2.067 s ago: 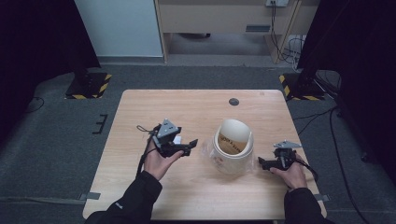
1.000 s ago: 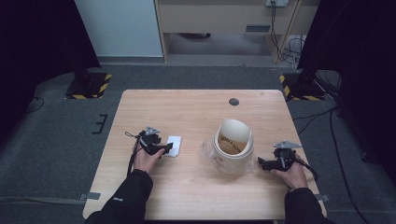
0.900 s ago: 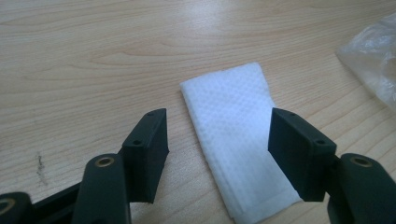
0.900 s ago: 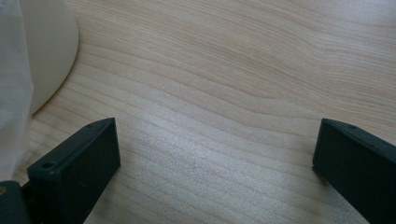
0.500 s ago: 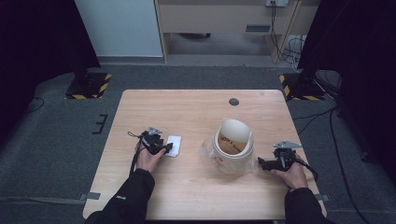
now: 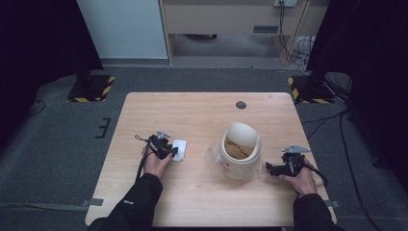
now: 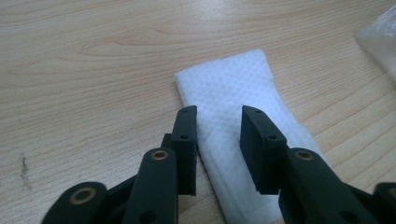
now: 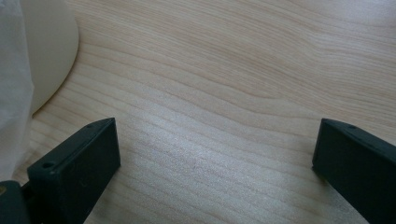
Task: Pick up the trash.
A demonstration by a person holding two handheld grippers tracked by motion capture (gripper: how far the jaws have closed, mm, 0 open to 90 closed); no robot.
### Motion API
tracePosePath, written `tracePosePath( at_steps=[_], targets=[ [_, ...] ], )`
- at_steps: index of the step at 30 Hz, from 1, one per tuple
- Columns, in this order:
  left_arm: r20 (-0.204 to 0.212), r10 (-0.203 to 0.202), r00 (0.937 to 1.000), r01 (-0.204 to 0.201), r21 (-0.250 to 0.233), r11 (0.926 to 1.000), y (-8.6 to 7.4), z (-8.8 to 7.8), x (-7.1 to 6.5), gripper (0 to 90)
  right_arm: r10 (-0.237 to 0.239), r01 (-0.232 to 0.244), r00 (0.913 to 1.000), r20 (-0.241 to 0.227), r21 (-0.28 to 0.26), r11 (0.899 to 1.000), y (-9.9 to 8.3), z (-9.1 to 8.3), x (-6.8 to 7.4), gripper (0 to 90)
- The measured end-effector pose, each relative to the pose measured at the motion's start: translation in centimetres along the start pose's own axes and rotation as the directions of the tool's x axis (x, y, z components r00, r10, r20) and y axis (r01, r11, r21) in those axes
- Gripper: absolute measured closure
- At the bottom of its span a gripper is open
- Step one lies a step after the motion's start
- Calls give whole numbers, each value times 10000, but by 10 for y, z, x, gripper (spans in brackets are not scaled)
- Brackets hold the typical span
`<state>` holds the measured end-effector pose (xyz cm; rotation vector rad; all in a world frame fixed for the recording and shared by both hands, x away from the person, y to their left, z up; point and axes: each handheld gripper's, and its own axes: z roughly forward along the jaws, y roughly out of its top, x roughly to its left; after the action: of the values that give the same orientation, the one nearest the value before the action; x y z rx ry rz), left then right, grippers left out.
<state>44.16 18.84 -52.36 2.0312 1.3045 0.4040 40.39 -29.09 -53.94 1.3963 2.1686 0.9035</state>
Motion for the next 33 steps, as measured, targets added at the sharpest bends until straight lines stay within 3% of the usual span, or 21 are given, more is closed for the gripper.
tracePosePath(
  at_steps=[12,21,26,33],
  targets=[
    [287,-55,9996,62,-261,9996,1,-8,0,840,1,-1,10000,-9,2,10000,0,0,0,9],
    [705,279,9971,-200,-1112,9936,9,-31,-9,864,-13,13,10000,-7,5,10000,0,0,0,9],
    [887,514,9947,-354,-1741,9841,13,-51,-15,865,-16,16,10000,-8,4,10000,0,0,0,9],
    [1076,716,9916,-401,-2699,9620,16,-79,-23,866,0,0,10000,-14,0,10000,0,0,0,9]
  ],
)
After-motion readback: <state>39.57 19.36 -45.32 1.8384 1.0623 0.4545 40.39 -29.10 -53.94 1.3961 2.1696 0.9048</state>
